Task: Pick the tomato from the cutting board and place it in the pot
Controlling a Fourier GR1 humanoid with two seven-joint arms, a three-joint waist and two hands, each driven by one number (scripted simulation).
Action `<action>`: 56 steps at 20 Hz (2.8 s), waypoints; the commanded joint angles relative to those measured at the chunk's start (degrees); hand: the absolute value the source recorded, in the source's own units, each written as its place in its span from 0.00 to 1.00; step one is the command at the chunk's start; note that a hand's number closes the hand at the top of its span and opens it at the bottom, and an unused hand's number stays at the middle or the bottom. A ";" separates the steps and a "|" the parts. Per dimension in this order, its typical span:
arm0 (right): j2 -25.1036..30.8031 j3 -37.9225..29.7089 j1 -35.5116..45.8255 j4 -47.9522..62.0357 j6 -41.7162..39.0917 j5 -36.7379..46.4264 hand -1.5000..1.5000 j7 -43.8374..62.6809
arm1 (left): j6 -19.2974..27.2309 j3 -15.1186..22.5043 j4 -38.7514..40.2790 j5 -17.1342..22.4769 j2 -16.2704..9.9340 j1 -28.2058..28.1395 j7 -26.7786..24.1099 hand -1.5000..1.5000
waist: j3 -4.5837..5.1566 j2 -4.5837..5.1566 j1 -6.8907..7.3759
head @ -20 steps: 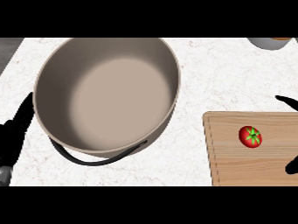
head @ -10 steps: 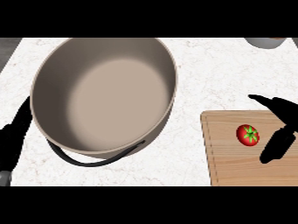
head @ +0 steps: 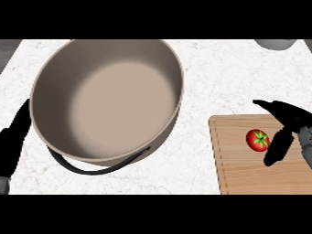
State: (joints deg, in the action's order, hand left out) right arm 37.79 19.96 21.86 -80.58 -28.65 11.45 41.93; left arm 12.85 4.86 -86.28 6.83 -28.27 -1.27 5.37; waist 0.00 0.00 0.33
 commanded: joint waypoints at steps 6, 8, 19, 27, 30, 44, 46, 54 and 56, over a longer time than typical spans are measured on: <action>-9.49 -1.67 2.64 9.93 -0.79 10.56 0.00 -1.84 | -3.02 -3.92 -1.83 -2.28 2.23 0.53 2.62 0.50 | -0.01 0.05 0.07; -8.37 -3.33 0.39 9.64 -0.78 12.35 0.00 -4.71 | -3.64 -4.53 -4.05 -3.53 2.33 -3.49 1.31 0.50 | -0.01 0.00 0.10; -10.24 -7.69 -1.75 10.19 -5.02 18.63 0.00 -9.82 | -7.06 -8.40 -1.94 -6.29 5.77 0.66 4.02 0.50 | 0.00 -0.04 -0.26; -14.76 -5.98 -1.02 14.07 -0.91 25.86 1.00 -15.37 | -7.28 -8.53 0.87 -9.83 8.44 1.27 0.62 0.50 | 0.00 0.01 -0.20; -13.87 -7.97 -1.29 12.69 -2.96 25.77 1.00 -16.66 | -7.27 -8.39 -2.35 -10.44 9.61 -0.11 2.80 0.50 | 0.00 -0.01 -0.15; -37.63 30.45 14.55 -1.26 11.56 29.33 1.00 5.63 | -11.05 -5.52 -1.04 -9.60 8.77 4.27 3.54 0.50 | 0.15 -0.03 6.70; -37.66 33.87 17.28 -4.63 14.75 31.01 1.00 10.46 | -9.95 -6.78 0.32 -9.74 8.92 4.52 2.59 0.50 | 0.20 -0.35 5.52; -37.73 37.13 32.86 -9.00 25.16 40.28 1.00 26.97 | -10.24 -6.26 1.02 -10.15 9.54 3.23 1.96 0.50 | 0.24 -0.90 5.01; -37.74 36.09 36.14 -10.05 26.86 38.98 1.00 29.86 | -11.00 -7.65 1.16 -9.18 7.98 6.42 4.07 0.50 | 0.21 -0.76 4.69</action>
State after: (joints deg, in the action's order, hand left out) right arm 0.86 55.49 51.73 -88.60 -6.69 49.40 61.15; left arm 2.91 -3.51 -85.18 -2.62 -20.28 3.52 8.68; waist 0.20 -0.76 5.39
